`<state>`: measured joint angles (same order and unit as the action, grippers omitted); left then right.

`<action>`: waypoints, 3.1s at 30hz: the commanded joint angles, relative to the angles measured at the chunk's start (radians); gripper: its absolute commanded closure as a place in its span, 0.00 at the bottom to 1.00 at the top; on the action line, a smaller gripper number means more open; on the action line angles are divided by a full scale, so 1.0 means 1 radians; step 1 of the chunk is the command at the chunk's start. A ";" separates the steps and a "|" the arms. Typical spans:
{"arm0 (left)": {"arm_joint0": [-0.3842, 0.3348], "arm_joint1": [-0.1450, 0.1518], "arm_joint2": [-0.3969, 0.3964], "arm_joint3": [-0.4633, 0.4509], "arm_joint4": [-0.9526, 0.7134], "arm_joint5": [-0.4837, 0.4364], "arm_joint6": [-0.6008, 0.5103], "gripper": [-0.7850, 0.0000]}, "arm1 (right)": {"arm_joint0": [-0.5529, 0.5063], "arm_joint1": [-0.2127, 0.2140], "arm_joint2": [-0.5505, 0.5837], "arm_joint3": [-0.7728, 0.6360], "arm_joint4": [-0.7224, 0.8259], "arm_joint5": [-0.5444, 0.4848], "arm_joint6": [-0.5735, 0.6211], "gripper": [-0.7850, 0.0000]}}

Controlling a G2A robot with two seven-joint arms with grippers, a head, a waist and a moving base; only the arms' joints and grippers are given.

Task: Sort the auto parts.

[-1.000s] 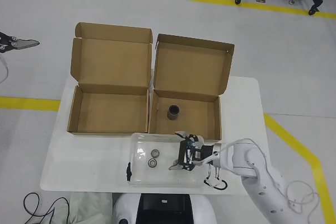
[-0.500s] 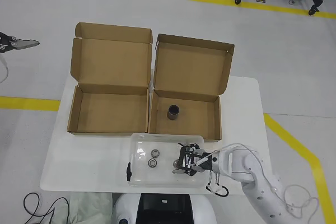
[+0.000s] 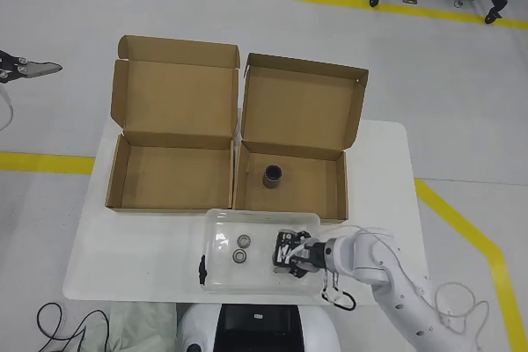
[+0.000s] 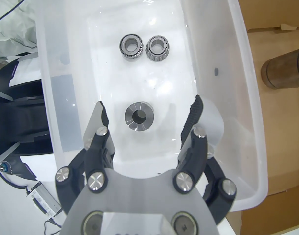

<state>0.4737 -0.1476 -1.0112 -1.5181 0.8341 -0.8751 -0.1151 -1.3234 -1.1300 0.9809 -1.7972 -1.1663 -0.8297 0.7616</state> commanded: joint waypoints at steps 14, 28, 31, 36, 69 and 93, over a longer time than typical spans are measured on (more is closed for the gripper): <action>0.000 0.000 0.000 0.000 0.000 0.000 0.000 0.00 | 0.067 -0.009 -0.099 0.071 0.028 0.048 0.079 0.25; 0.000 0.000 0.000 0.000 0.000 0.000 0.000 0.00 | 0.113 -0.014 -0.154 0.101 0.036 0.091 0.120 1.00; 0.000 0.000 0.000 0.000 0.000 0.000 0.000 0.00 | 0.115 -0.012 -0.152 0.088 0.032 0.104 0.122 1.00; 0.000 0.000 0.000 0.000 0.000 0.000 0.000 0.00 | 0.110 -0.005 -0.132 0.053 0.033 0.109 0.088 1.00; 0.000 0.000 0.000 0.000 0.000 0.000 0.000 0.00 | 0.229 -0.031 -0.051 -0.039 0.051 0.124 -0.756 1.00; 0.000 0.000 0.000 0.000 0.000 0.000 0.000 0.00 | 0.410 -0.075 0.000 -0.027 0.191 0.101 -0.980 1.00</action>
<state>0.4737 -0.1476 -1.0112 -1.5181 0.8341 -0.8751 -0.1151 -0.9160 -1.2039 0.9804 -1.8260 -0.9747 -0.7287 -0.2180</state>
